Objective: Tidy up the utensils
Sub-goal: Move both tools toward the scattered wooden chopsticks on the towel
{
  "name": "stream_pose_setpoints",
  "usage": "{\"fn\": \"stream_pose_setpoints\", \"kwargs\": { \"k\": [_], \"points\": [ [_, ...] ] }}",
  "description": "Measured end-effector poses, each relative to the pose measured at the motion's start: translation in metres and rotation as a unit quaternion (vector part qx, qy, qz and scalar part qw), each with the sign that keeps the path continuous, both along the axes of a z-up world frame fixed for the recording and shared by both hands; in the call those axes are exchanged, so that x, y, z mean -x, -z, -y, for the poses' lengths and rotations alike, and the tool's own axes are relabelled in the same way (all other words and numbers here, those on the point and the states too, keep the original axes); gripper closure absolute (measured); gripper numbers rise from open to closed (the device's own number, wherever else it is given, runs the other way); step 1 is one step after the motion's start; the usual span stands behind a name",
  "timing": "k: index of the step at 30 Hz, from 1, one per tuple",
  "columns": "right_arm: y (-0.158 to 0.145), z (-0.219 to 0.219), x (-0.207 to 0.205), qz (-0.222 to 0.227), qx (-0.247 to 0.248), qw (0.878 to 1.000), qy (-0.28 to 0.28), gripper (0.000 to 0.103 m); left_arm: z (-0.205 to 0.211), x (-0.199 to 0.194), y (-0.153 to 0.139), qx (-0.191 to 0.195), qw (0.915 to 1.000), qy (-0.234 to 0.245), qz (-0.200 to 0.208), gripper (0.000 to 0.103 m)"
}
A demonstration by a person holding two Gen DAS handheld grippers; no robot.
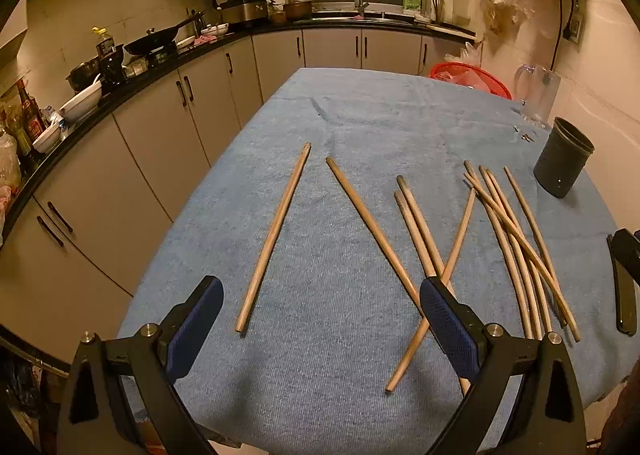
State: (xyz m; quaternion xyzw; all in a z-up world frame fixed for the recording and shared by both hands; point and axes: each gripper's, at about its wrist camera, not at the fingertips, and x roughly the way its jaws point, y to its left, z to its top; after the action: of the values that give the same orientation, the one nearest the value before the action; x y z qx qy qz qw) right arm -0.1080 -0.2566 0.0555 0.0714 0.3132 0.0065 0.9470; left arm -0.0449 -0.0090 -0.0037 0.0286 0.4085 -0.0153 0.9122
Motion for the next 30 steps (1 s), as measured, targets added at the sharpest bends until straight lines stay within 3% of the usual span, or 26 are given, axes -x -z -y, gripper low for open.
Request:
{"fn": "stream_pose_setpoints", "kwargs": {
  "k": [4,30],
  "points": [
    [0.0053,0.0035,0.0001,-0.006,0.004,1.000,0.013,0.001,0.0003,0.0032,-0.0015,0.012,0.9999,0.006,0.005,0.004],
    [0.0080,-0.0017,0.0041,-0.012,0.004,1.000,-0.001,0.002,0.0077,0.0033,0.0040,-0.003,0.9999,0.008,-0.006,0.005]
  ]
}}
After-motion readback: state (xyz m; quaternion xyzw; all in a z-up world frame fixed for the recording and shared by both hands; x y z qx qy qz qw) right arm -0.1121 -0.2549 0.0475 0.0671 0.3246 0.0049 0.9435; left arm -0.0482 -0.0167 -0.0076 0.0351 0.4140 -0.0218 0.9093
